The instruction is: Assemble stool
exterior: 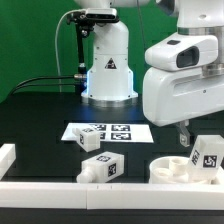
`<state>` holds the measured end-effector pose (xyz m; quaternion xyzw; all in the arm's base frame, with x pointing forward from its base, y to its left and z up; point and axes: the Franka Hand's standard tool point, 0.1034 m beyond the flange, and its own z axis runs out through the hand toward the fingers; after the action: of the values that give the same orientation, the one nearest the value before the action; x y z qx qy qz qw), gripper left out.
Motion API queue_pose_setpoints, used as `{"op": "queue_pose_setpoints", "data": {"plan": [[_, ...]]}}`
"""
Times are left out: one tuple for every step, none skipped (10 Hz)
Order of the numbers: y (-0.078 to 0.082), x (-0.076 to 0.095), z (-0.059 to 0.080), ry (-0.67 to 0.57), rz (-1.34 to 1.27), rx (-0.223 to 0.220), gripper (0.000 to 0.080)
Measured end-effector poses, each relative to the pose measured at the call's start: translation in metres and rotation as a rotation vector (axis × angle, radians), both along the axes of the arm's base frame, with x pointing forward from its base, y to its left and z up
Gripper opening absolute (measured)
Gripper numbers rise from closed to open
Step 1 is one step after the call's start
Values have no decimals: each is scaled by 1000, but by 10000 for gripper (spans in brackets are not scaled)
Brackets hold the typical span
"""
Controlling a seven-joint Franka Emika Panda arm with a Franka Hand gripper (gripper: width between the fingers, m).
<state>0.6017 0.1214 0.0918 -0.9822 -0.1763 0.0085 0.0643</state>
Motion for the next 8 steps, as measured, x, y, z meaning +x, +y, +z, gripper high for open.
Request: {"op": "queue_pose_setpoints", "data": {"plan": [[-1, 0, -1, -12, 106, -4, 649], [2, -1, -1, -22, 298, -30, 649], [6, -3, -3, -11, 458, -40, 649], [7, -6, -7, 26, 574, -37, 649], [2, -3, -11, 23, 643, -29, 649], [-2, -3, -16, 27, 683, -29, 649], [0, -3, -21, 27, 754, -31, 649], [1, -1, -21, 11, 822, -24, 649]]}}
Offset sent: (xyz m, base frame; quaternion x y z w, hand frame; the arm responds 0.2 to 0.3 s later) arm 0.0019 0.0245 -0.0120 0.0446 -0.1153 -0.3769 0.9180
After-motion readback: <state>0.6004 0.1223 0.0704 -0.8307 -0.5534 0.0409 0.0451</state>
